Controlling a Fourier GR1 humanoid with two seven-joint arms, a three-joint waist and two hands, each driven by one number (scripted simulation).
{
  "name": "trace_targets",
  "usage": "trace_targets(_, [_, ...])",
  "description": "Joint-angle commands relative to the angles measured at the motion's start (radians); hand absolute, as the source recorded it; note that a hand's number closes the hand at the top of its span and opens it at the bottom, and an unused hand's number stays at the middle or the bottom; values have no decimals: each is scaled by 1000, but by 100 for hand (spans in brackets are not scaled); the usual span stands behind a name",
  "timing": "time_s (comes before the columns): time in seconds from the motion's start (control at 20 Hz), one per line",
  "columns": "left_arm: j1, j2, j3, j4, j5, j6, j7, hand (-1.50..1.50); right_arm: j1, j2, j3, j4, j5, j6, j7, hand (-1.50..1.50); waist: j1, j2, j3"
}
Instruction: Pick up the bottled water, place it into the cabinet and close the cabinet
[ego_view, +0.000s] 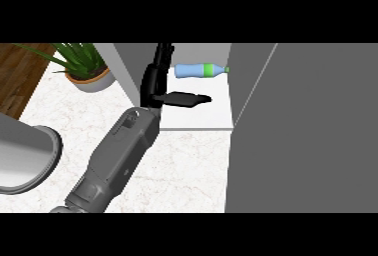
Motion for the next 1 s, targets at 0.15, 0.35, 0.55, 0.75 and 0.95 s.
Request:
trace_targets(0.15, [239,53,-52,-342,38,-7,120,-150,52,-23,2,-38,-5,5,2,-150,29,-15,0])
trace_targets(0.35, [400,79,-109,-574,55,-14,194,-150,44,0,14,-6,11,-8,-25,-150,41,-18,0])
trace_targets(0.55, [560,78,-187,-830,20,52,254,-150,5,22,77,39,66,-23,-21,-150,35,-13,0])
trace_targets(0.75, [743,108,-253,-1064,10,58,303,-150,85,-26,48,20,37,20,-76,-150,16,-10,0])
trace_targets(0.95, [887,176,-324,-1308,6,56,398,-150,43,-46,39,-39,68,3,-39,-150,20,-9,0])
